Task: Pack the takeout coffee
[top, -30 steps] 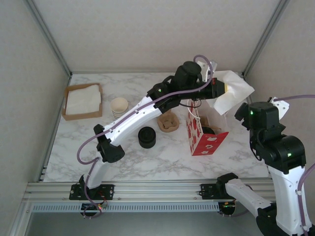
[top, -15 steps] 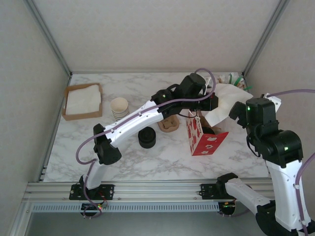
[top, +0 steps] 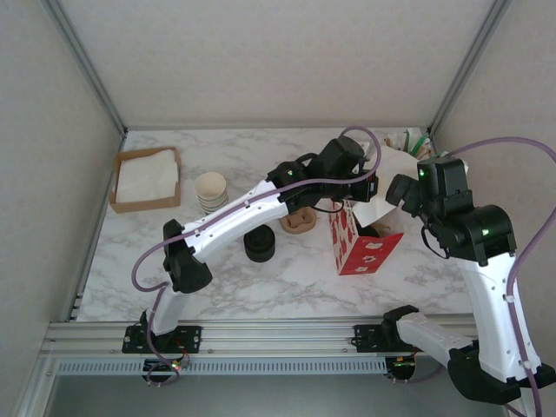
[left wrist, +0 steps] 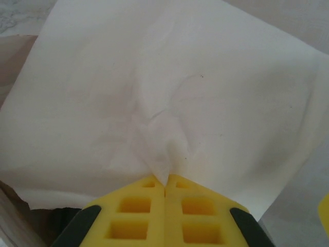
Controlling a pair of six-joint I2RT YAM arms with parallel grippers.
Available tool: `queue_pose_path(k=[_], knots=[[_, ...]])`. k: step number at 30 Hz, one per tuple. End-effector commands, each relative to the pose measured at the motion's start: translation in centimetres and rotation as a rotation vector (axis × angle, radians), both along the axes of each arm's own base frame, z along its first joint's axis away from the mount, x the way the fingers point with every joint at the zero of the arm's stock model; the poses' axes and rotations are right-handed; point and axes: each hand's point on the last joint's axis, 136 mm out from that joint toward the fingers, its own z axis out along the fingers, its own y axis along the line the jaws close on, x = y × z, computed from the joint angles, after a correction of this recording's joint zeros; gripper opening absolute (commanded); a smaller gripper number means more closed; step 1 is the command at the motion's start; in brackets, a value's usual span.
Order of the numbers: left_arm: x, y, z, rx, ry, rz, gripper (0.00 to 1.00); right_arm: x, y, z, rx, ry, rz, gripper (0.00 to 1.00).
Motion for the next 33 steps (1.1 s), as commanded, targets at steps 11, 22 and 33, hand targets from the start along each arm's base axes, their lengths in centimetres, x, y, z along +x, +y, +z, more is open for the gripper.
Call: queue_pose_path(k=[11,22,33], knots=[[0.0,0.1,-3.2,0.127,-0.017,0.016,0.04,-0.2,0.2,1.2,0.025,-0.024,0.007,0.96],[-0.3,0.3,0.3,0.070,-0.053,0.015,0.36,0.0,0.6,1.4,0.033,-0.015,0.031,0.89],[-0.2,3.4,5.9,0.010,-0.150,0.071,0.51,2.4,4.0,1.3,0.067,0.035,0.193,0.77]])
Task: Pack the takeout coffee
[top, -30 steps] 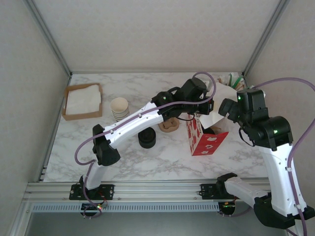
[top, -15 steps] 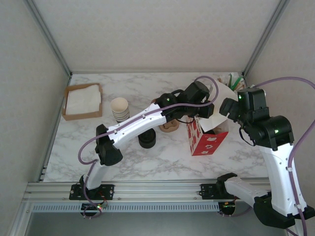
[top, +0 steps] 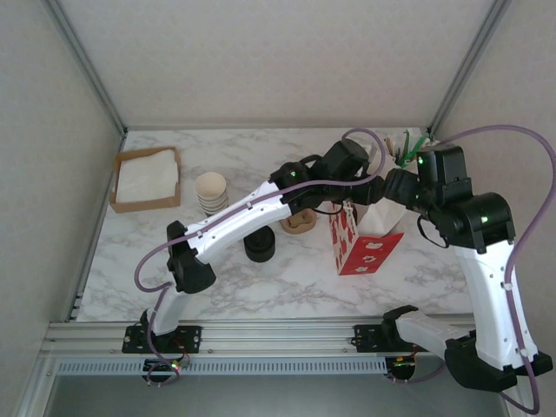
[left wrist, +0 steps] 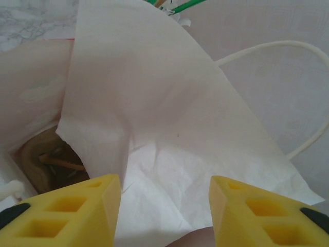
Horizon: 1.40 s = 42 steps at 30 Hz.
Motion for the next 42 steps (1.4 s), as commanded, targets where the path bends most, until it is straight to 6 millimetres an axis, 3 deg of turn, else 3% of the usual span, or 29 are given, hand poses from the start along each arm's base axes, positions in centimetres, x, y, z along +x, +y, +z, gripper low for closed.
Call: queue_pose_path(k=[1,5,13,28,38,42], knots=[[-0.3,3.2,6.4,-0.070,-0.105,0.048,0.52,1.2,1.7,0.2,0.017,0.017,0.085,0.77],[0.0,5.5,7.5,-0.080,-0.138,0.098,0.53,2.5,2.8,-0.6,0.011,0.069,0.127,0.69],[0.1,10.2,9.2,-0.163,-0.176,0.172,0.56,4.3,2.8,-1.5,-0.058,0.115,0.129,0.67],[1.4,10.1,5.4,-0.157,-0.081,0.142,0.56,5.0,2.3,-5.4,-0.167,0.271,0.128,0.57],[1.8,10.8,4.7,-0.158,-0.069,0.158,0.54,5.1,4.2,-6.2,-0.149,0.295,0.208,0.51],[2.0,11.9,5.2,-0.158,-0.092,0.191,0.55,4.7,4.4,-4.9,-0.137,0.231,0.221,0.50]])
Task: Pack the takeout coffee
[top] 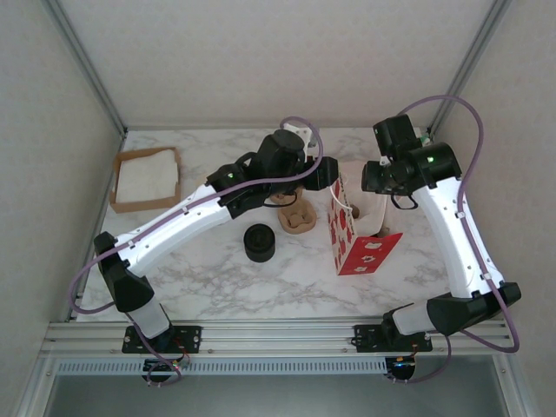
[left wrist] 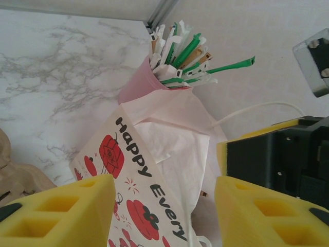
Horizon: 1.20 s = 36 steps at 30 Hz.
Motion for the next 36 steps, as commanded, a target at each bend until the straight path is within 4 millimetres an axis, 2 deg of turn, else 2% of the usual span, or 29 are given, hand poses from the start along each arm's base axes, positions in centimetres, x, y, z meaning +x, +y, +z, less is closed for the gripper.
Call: queue_pose_path(k=[1,6,9,13,15,18,21,25,31,36], knots=[[0.1,1.6,1.8,-0.033,-0.039,0.040,0.56,-0.6,0.6,1.3,0.028,-0.059,0.036,0.52],[-0.3,5.0,3.8,-0.045,-0.120,0.126,0.71,-2.2,0.8,6.1,0.126,-0.262,0.076,0.61],[-0.7,7.6,4.7,-0.051,-0.163,0.190,0.81,-3.4,0.2,8.8,0.167,-0.396,0.081,0.66],[-1.4,11.9,5.3,-0.042,-0.212,0.307,0.99,-5.0,-2.7,11.3,0.142,-0.562,-0.010,0.98],[-1.7,14.7,4.8,-0.027,-0.226,0.381,1.00,-5.7,-4.1,12.0,0.117,-0.629,-0.055,0.99],[-1.6,19.3,3.1,0.002,-0.205,0.512,1.00,-6.0,-7.0,11.9,0.020,-0.625,-0.192,0.99],[-1.6,23.3,1.4,0.008,-0.180,0.609,0.99,-5.5,-8.6,10.8,-0.067,-0.544,-0.273,0.99],[-1.5,28.5,-1.2,0.046,-0.156,0.735,1.00,-4.5,-10.8,8.9,-0.042,-0.462,-0.370,0.99],[-0.9,34.4,-5.1,0.105,-0.113,0.891,1.00,-4.7,-15.4,6.8,-0.007,-0.413,-0.552,0.99],[-0.6,38.8,-8.3,0.143,-0.094,1.015,1.00,-4.7,-18.2,2.8,0.053,-0.393,-0.675,0.99]])
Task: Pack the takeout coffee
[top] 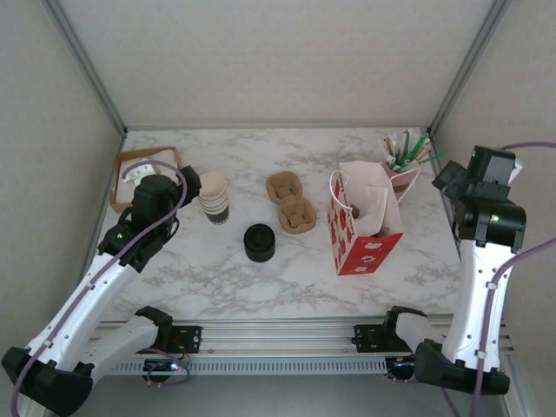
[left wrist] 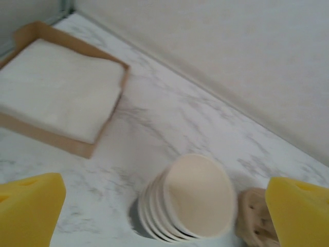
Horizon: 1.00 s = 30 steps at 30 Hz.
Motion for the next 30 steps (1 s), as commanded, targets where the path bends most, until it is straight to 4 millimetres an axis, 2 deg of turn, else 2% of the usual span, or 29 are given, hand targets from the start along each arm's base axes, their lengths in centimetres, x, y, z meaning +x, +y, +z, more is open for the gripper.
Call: queue_pose_path(k=[1,8,11,16,21,24,25,30], knots=[[0.0,2.5,-1.1,0.004,-0.026,0.071,1.00,0.7,-0.4,-2.6,0.076,-0.037,-0.016,0.99],[-0.6,7.8,-6.3,0.051,-0.062,0.246,1.00,1.7,-1.6,-8.7,0.068,-0.120,-0.075,0.99],[-0.5,8.9,-9.0,0.112,-0.073,0.257,1.00,2.6,-1.8,-11.2,0.053,-0.155,-0.058,0.99],[-0.7,10.8,-11.7,0.234,-0.063,0.286,1.00,3.2,-2.3,-14.7,0.020,-0.206,-0.069,0.99],[-0.2,11.9,-13.0,0.263,-0.046,0.297,1.00,3.5,-2.6,-17.2,-0.012,-0.251,-0.068,0.99],[0.4,11.2,-13.2,0.324,-0.063,0.224,1.00,4.2,-2.3,-17.8,-0.011,-0.292,-0.048,0.99],[0.2,11.4,-13.2,0.334,-0.071,0.231,1.00,4.0,-2.2,-19.2,-0.017,-0.278,-0.047,0.99],[0.2,10.5,-13.3,0.364,-0.152,0.163,1.00,5.2,-1.6,-20.0,-0.078,-0.314,0.007,0.99]])
